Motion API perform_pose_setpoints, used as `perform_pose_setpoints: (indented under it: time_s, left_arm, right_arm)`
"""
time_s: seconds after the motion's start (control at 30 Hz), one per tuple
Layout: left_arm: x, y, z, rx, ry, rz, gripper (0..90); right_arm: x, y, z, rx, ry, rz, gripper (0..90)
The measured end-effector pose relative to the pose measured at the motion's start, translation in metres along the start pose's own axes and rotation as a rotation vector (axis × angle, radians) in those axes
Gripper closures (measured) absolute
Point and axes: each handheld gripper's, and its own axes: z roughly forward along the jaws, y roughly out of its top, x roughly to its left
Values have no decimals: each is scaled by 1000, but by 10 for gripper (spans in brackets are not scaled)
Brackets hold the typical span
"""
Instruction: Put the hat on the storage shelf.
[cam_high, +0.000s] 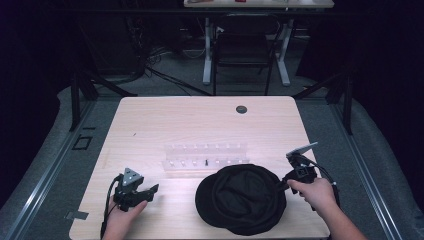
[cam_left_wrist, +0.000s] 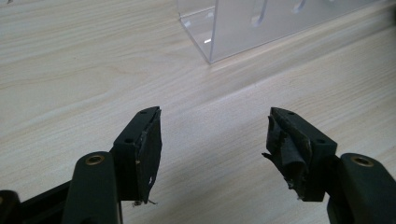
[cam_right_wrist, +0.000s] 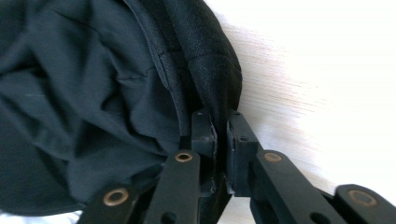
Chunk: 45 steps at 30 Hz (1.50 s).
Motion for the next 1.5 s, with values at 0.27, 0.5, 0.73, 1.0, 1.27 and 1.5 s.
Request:
perform_pose_setpoints:
  time_s: [0.27,0.5,0.73,1.0,1.27,1.5]
  left_arm:
    - [0,0,0,0,0,-1,359]
    - [0,0,0,2,0,0,358]
    - [0,0,0,2,2,0,356]
    - [0,0,0,1,3,-1,356]
    - [0,0,1,3,0,0,356]
    - [0,0,0,2,4,0,357]
  right_arm:
    - [-2,-4,-17,-47,119,28,864]
    - [4,-10,-29,-85,202,50,869]
    - [2,-13,-38,-114,303,32,872]
    - [10,-16,-50,-161,391,26,874]
    - [20,-15,-59,-172,466,-2,874]
    - [30,-14,-65,-182,535,-14,878]
